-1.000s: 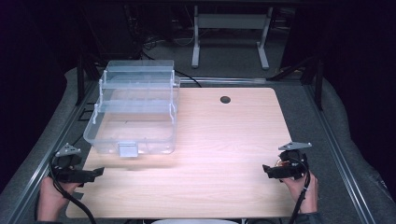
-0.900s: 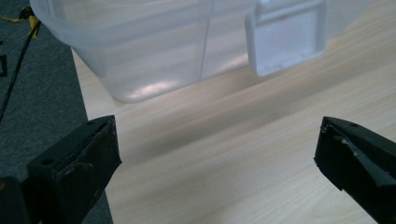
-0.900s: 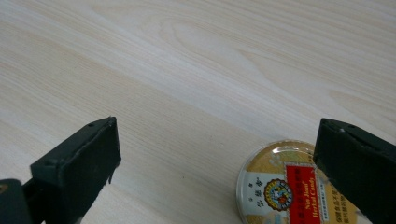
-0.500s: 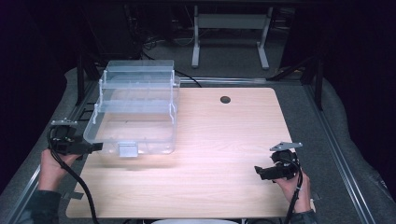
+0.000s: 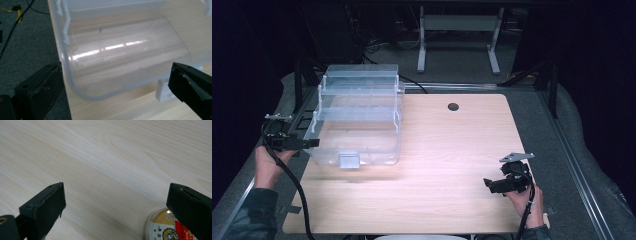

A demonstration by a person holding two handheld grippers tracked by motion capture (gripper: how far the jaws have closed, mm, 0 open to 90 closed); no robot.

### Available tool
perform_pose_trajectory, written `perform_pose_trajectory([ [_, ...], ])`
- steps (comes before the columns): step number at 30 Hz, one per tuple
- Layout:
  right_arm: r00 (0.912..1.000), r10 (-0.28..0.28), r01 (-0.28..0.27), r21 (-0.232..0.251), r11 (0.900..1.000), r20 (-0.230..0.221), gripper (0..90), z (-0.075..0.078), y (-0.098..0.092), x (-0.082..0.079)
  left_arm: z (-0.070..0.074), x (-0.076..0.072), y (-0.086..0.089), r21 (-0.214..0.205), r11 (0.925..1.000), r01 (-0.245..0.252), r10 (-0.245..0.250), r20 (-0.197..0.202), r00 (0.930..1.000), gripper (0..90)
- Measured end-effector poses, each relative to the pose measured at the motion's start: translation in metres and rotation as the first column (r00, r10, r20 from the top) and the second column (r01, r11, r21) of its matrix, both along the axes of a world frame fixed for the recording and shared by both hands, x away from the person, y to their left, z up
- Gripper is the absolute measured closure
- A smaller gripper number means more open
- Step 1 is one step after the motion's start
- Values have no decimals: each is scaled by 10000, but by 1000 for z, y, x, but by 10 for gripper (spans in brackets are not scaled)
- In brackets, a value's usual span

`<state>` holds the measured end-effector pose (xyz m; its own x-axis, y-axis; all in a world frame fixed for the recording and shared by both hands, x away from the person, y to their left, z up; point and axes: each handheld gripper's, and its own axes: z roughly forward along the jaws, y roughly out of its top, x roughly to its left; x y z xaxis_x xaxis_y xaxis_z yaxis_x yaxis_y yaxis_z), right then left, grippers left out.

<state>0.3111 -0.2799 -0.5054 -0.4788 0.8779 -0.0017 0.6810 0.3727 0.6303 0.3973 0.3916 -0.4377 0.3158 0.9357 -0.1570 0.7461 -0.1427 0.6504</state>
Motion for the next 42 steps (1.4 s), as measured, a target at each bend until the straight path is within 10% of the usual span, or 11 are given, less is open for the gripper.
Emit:
perform_pose_trajectory([
  [27, 10000, 6, -6, -53, 10000, -84, 64, -2, -4, -3, -40, 58, 9, 1211, 9810, -1516, 1676, -1345, 9766, 758],
  [42, 9999, 14, -17, -138, 9999, -147, 91, -3, -5, -3, -42, 53, 10, 1098, 9879, -1092, 1227, -1244, 9846, 820],
])
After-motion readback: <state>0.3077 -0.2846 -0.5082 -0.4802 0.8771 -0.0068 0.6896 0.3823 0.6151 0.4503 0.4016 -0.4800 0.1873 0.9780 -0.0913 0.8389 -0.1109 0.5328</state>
